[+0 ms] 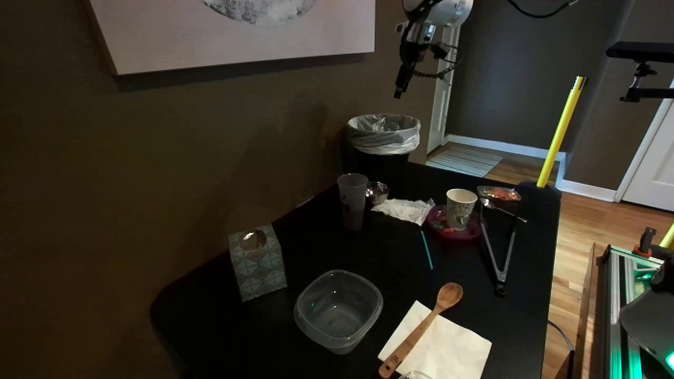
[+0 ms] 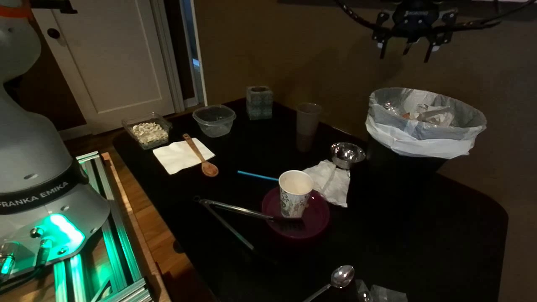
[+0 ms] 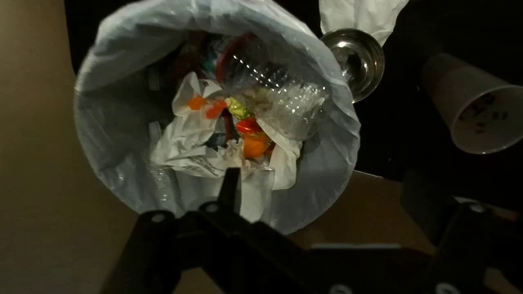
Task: Move the black bin backwards.
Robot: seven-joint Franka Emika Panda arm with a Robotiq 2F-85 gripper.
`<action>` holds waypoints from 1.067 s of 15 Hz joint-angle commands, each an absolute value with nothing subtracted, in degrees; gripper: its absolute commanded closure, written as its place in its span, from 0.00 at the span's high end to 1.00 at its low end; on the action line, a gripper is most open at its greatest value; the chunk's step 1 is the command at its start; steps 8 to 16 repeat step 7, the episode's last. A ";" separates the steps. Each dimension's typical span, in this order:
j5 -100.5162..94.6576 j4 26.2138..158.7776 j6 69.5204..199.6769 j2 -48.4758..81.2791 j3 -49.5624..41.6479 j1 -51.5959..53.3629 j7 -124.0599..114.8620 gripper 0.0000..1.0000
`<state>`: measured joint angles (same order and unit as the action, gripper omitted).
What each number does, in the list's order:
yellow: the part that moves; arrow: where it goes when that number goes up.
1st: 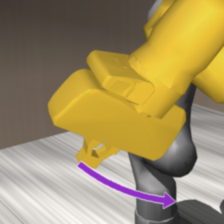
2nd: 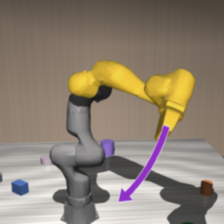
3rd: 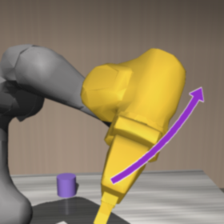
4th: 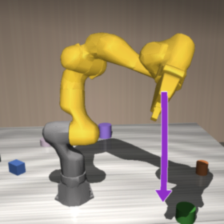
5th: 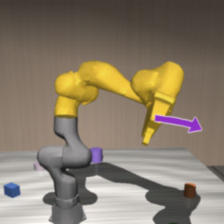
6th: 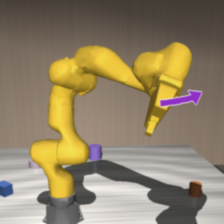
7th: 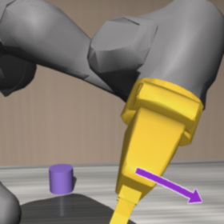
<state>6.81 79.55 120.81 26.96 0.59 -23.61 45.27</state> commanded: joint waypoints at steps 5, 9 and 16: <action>12.44 76.32 116.39 24.04 -5.17 -28.13 42.93 1.00; 13.82 75.89 115.89 23.72 -6.20 -29.59 42.67 1.00; 13.82 75.89 115.89 23.72 -6.20 -29.59 42.67 1.00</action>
